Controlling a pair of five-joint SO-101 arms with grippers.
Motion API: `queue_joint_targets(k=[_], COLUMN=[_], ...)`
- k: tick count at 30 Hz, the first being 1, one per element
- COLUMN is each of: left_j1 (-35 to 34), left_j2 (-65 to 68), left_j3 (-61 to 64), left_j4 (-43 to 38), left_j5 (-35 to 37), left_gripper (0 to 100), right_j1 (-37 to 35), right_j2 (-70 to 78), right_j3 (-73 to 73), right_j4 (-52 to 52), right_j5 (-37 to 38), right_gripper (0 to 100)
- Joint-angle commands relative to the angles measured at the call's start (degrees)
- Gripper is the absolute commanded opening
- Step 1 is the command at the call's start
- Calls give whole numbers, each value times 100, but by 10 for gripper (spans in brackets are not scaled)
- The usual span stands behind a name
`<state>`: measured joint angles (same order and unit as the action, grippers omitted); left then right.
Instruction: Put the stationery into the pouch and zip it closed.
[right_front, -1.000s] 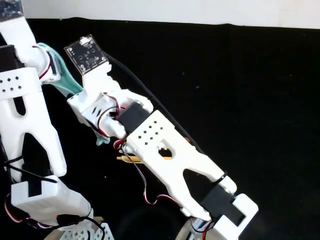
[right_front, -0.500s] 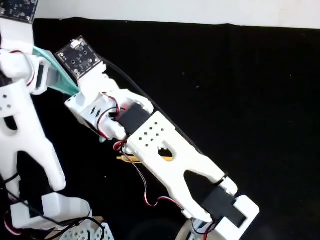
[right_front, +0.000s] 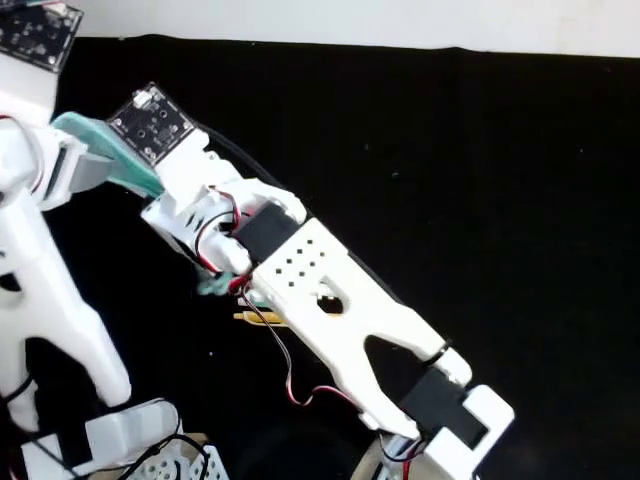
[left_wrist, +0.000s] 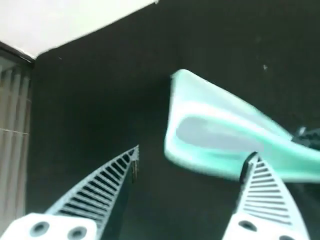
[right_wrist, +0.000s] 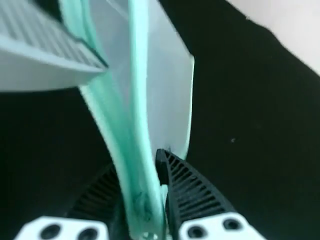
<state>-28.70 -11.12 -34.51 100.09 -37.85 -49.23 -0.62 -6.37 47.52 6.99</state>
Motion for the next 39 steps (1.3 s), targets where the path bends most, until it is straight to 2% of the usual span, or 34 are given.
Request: queue_joint_targets(k=[1, 8, 12, 20, 23, 39], left_j1=[-101, -119, -127, -127, -136, -127], left_j2=[-233, -259, -382, -453, -435, 66], left_j3=[-110, -215, -602, -1051, -1059, -725], left_j4=[70, 35, 35, 35, 35, -97], left_j5=[-185, -185, -185, -185, -185, -202], left_gripper=[341, 338, 338, 337, 337, 337], right_j1=[198, 189, 48, -127, -154, -145], right_j2=[-75, -84, -92, -321, -488, -541], right_j3=[-110, -110, -119, -119, -110, -57], right_j4=[13, 31, 391, 857, 901, 901], right_j5=[193, 211, 668, 791, 1055, 1073], right_gripper=[6, 6, 6, 6, 6, 6])
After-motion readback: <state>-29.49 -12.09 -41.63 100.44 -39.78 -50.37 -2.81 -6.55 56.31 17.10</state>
